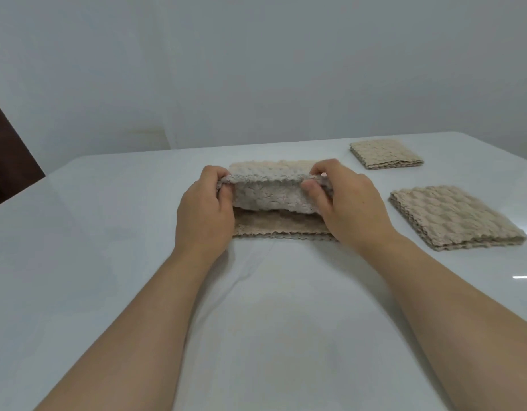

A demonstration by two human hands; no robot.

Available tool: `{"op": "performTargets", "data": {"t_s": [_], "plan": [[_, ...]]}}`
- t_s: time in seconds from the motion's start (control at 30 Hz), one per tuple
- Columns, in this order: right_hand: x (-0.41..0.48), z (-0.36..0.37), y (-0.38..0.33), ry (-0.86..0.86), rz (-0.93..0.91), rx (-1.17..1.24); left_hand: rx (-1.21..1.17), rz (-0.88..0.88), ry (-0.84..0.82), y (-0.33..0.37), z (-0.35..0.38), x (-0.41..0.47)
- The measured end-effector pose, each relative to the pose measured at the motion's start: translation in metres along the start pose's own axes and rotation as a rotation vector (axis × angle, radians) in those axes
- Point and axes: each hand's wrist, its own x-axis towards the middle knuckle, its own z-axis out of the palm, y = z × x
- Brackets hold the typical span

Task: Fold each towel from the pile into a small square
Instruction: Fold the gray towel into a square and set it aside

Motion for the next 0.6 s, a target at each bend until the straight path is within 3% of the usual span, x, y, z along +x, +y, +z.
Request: {"op": "performTargets", "data": {"t_s": [0.17,0.33,0.5,0.6], "plan": [[-0.003,-0.003,0.011,-0.311,0.036,-0.243,-0.074,-0.037,-0.116,0.003,-0.002,-0.002],[-0.005,-0.003,0.012,-0.236,0.130,-0.128,0.019,-0.014,-0.254,0.001,0.000,-0.005],[-0.004,-0.010,0.006,-0.111,0.271,0.023,0.022,0.036,-0.198,-0.006,0.001,-0.002],[-0.005,-0.015,0.001,-0.144,0.270,0.147,0.023,0.025,-0.158,-0.005,0.000,-0.001]]}}
